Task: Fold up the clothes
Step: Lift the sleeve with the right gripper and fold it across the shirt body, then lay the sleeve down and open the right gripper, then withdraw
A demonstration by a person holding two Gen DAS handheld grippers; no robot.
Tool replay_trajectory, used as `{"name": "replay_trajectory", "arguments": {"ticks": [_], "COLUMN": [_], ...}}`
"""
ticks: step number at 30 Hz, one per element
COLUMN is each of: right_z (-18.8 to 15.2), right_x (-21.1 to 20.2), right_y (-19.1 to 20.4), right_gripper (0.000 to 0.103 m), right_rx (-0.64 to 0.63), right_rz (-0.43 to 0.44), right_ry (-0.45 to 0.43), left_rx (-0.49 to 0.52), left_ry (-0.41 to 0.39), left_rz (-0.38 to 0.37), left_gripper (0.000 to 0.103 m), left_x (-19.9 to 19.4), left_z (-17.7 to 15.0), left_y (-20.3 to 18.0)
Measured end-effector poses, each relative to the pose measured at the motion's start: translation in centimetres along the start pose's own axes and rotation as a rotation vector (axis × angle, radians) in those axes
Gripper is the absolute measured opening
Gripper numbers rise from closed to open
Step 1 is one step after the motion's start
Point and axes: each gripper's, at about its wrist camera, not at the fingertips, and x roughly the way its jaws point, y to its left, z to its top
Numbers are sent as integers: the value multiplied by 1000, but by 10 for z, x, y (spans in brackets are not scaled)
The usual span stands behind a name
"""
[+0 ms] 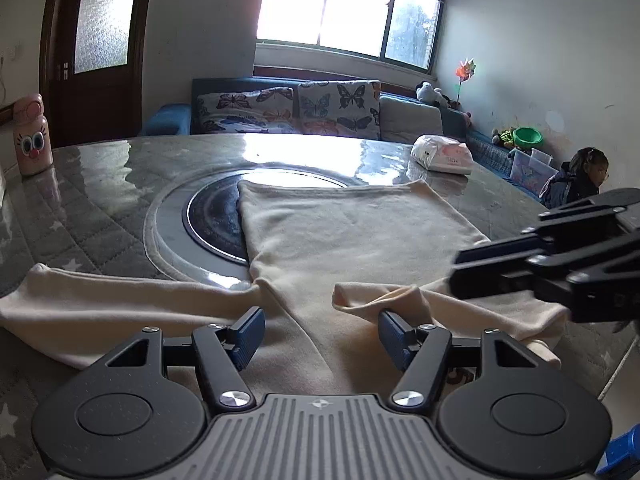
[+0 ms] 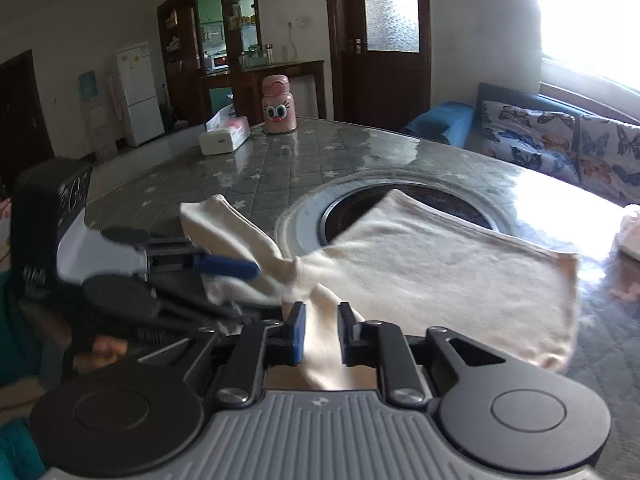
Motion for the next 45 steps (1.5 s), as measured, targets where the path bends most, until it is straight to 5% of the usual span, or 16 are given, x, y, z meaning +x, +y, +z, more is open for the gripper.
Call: {"name": "replay_trajectory", "arguments": {"ticks": [10,16,22,29,33,37,45], "right_z": [-48,-50,-49,-48,-48,-47,-51], "right_x": [-41,-33,-12,9,7,-2,1], "right_y": [-66,-109,-119,-111,-112,-113,-121], "right_gripper": [23,23,23,23,5,4,12], "right_rx": [172,243,173,47,40,60,122], "right_rz": [-216,-283,-242,-205,-212,-265,-267], "right_ry": [36,-4,19,50,49,9,-11], "left_rx": [5,57,82,118,133,148,90], "left_ry": [-28,39,92,62,28,-6,70], "left_rz": [-24,-41,-55,-60,-66,-52,30], "left_gripper": [65,58,37,9,7,7,14], "left_x": [3,27,37,29,20,19,50], "left_z": [15,15,7,11,18,23,17], "left_y": [-4,-10,-12,-13,-14,-13,0]}}
